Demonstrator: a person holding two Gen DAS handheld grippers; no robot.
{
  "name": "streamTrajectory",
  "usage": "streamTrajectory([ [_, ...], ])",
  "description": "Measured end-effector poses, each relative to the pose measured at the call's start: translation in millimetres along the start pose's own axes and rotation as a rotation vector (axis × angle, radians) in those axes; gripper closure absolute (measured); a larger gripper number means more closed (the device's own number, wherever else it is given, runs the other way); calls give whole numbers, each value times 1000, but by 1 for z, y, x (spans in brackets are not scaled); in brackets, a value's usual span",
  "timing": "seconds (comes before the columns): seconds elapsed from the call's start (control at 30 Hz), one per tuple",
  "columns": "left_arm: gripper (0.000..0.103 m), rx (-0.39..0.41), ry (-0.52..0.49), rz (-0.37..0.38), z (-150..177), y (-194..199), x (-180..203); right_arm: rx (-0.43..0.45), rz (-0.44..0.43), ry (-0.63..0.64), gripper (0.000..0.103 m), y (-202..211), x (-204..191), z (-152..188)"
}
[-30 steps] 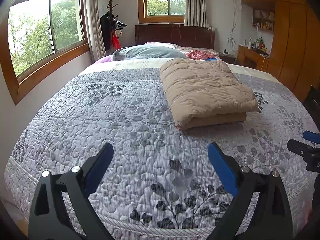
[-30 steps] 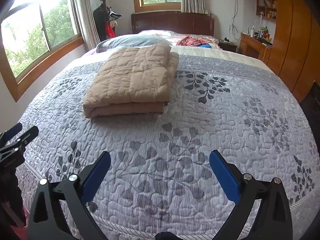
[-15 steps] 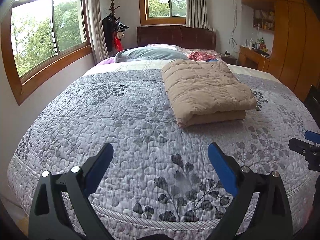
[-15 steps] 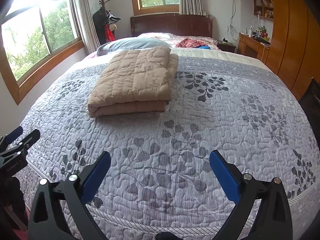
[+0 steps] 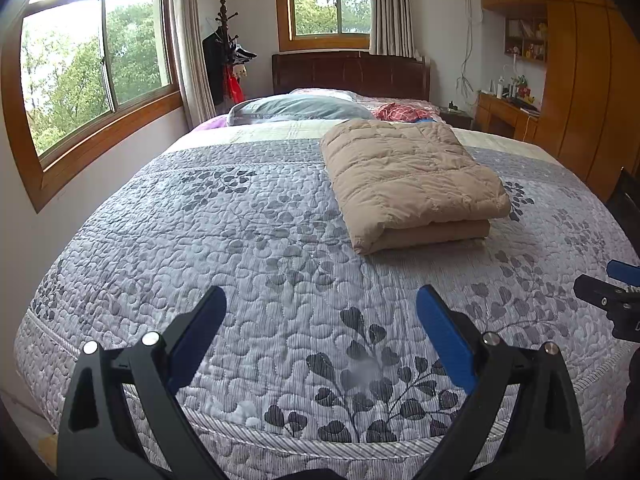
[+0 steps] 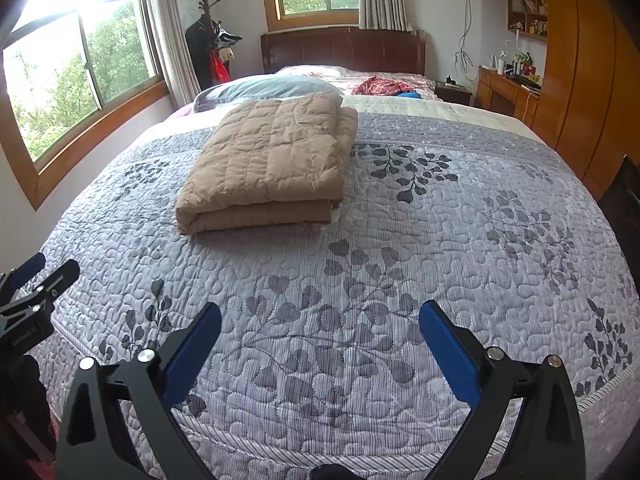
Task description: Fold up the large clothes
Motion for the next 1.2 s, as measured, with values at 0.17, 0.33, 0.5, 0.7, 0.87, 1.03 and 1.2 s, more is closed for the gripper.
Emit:
streamTrajectory([
  [0.17, 8, -4, 0, 2, 1, -1, 0, -2, -2, -1, 4, -1, -1, 1],
  [0.33, 8, -2, -2, 11, 1, -1, 1, -2, -3, 1, 4, -2, -2, 1],
  [0.5, 8, -4, -7, 17, 1, -1, 2, -3, -2, 1, 4, -3, -2, 1],
  [0.7, 8, -8, -5, 21, 2, -3, 2, -4, -2, 1, 4, -3, -2, 1],
  [0.87, 8, -8, -2, 23, 3, -3, 2, -5, -3, 1, 4, -5, -2, 1],
  [1.03, 8, -8, -6, 25, 2, -3, 2, -4, -2, 2, 4, -4, -2, 1],
  [1.2, 8, -10, -9, 28, 2, -4, 3, -7, -2, 1, 4, -4, -2, 1],
])
Point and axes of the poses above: each gripper's, at about its wrist camera, not at the fingertips, and y roughly against the way its jaws point, x to its right, z to its underside, the point moved 7 cm from there along -y, roughly the way its jaws point, and after that the axes turned 6 degrees about z, right-handed, at the moved point
